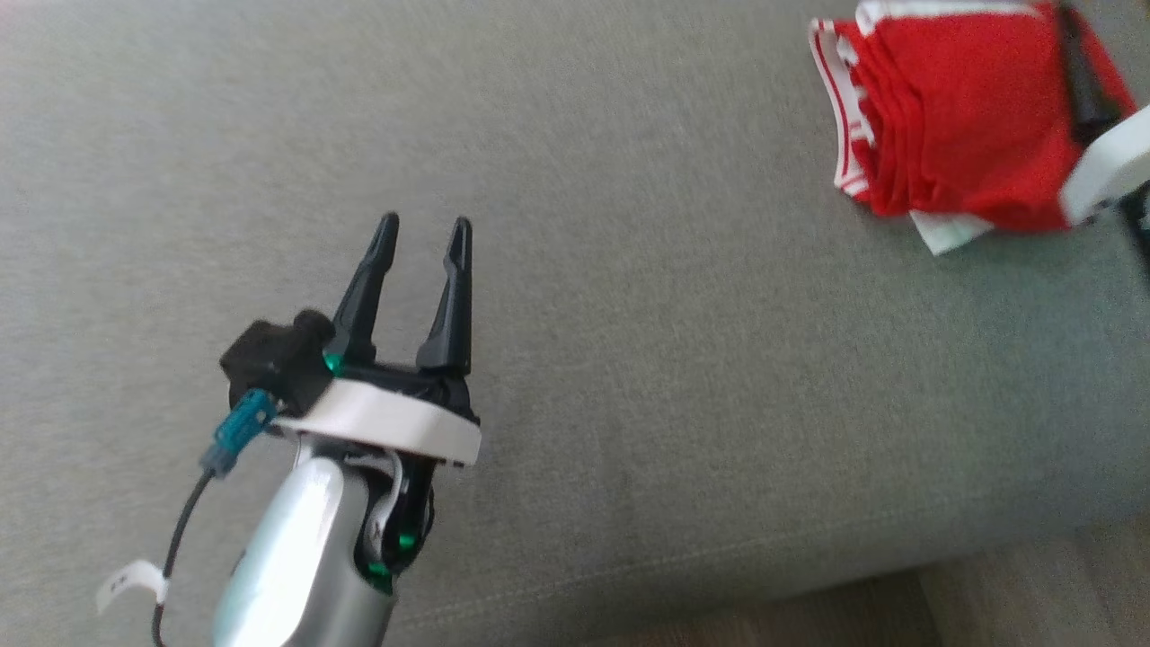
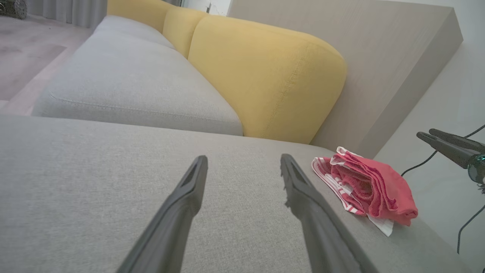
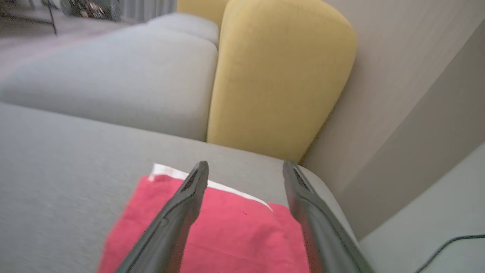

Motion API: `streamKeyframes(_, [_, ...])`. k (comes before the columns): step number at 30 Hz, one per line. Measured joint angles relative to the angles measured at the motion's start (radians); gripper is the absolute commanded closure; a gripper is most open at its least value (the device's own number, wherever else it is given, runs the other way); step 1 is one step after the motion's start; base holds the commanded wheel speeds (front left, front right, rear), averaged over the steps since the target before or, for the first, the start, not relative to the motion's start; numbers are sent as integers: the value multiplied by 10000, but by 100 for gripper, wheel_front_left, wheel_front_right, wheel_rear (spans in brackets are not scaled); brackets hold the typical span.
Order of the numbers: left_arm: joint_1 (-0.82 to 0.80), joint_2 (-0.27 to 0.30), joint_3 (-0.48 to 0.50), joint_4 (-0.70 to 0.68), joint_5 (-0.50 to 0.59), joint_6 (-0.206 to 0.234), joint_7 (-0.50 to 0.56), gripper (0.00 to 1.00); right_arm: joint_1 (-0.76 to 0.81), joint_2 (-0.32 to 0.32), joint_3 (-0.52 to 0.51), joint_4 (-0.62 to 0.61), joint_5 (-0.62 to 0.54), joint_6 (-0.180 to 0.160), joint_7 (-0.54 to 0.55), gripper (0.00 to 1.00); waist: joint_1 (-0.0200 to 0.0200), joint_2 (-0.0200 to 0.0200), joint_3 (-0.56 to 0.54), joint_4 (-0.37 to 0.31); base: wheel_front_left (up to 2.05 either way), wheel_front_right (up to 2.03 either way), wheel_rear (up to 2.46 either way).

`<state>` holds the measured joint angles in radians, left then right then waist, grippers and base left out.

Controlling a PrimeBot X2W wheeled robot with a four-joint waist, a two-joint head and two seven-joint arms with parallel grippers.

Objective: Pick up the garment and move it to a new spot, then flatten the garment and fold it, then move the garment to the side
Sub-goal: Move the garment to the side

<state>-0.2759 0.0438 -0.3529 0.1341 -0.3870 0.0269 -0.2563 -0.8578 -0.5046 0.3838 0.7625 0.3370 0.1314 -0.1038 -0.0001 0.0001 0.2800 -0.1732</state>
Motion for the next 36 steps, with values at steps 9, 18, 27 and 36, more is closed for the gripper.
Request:
streamKeyframes(9, [1225,-2,174,-63,-201,192,0,0,3487,1365,-1425,-2500,453,0,-1183,0,-1,0,-1426,864,0,0,0])
streamKeyframes(18, [2434,21,529,140,-190,372,2,0,6577,3133,-3168,-4307,-686,0,-1432,0,-1,0,-2372,1745,0,0,0])
streamKeyframes(27, [2920,33,752,288,-12,374,2,0,8090,4132,-3659,-5559,-2044,0,-1442,0,-1,0,-2773,2096,0,0,0])
streamKeyframes(36, [2923,33,884,-54,247,255,2,0,8109,4343,-3753,-5760,-2343,0,-1442,0,-1,0,-2798,2047,0,0,0])
